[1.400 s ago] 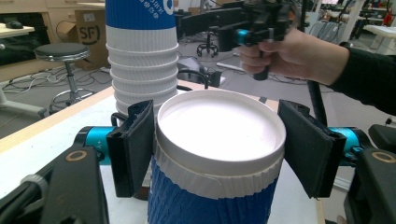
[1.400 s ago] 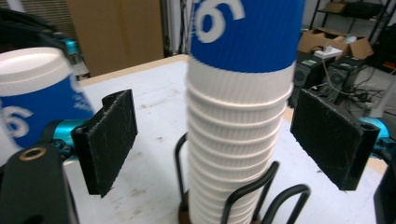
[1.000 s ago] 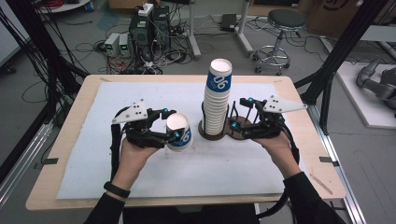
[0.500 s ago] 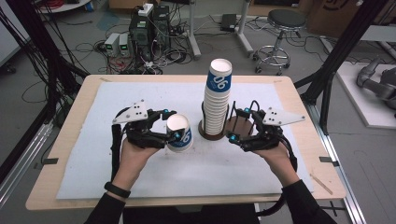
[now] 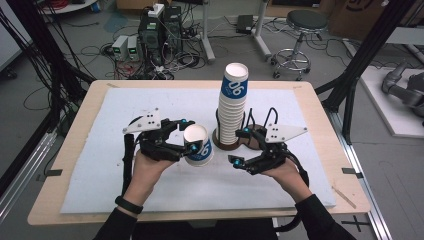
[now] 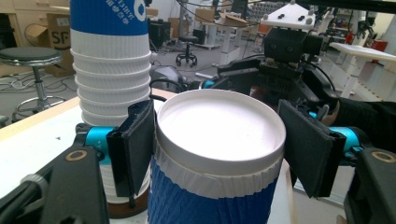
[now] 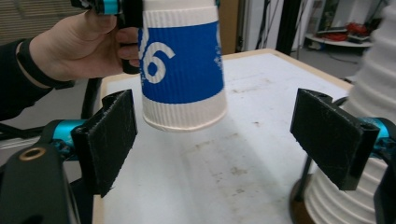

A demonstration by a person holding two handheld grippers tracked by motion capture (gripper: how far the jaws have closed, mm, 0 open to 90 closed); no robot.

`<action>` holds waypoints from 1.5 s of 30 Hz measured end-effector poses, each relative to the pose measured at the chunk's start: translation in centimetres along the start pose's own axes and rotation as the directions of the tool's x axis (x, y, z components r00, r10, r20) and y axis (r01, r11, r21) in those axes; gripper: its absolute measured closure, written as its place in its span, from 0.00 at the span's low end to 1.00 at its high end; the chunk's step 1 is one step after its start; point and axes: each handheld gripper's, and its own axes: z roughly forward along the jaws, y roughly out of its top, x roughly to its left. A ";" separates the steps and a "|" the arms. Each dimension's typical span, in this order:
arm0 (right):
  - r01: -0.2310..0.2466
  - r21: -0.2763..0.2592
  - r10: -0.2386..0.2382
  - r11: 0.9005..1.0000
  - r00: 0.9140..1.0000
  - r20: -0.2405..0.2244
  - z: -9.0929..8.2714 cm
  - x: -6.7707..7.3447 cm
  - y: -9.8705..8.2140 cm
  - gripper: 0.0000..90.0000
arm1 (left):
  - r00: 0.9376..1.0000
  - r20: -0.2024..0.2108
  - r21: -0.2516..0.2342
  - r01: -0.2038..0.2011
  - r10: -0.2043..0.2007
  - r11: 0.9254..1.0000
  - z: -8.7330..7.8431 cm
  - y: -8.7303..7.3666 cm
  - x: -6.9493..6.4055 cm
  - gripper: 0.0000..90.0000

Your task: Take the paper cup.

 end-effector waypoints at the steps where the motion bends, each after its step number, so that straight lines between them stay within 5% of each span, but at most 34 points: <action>1: -0.003 0.004 0.003 1.000 1.000 -0.005 0.2 0.1 -0.1 0.17 | 1.000 0.011 -0.003 0.002 -0.002 1.000 0.1 0.0 -0.1 0.33; 11: -0.003 0.063 0.006 0.998 0.999 -0.052 2.9 1.1 -0.7 0.17 | 0.997 0.076 0.011 -0.009 0.008 1.000 1.7 -0.1 -1.1 0.33; 25: -0.051 0.081 0.058 0.995 0.994 -0.095 3.6 1.4 -1.0 0.17 | 0.993 0.121 0.008 0.006 -0.007 1.000 3.1 -0.6 -1.6 0.34; 37: 0.012 0.122 0.004 0.992 0.992 -0.130 3.9 1.6 -1.0 0.25 | 0.989 0.145 0.040 0.011 -0.017 0.999 3.6 -0.7 -1.7 0.33; 41: 0.039 0.173 -0.015 0.984 0.991 -0.136 3.7 1.6 -0.7 0.26 | 0.987 0.163 0.147 -0.019 -0.006 0.989 3.7 0.1 -1.8 0.26; 45: 0.094 0.246 -0.060 0.965 0.988 -0.142 3.4 1.8 -0.3 0.26 | 0.985 0.170 0.272 -0.072 0.026 0.959 4.2 0.5 -2.3 0.24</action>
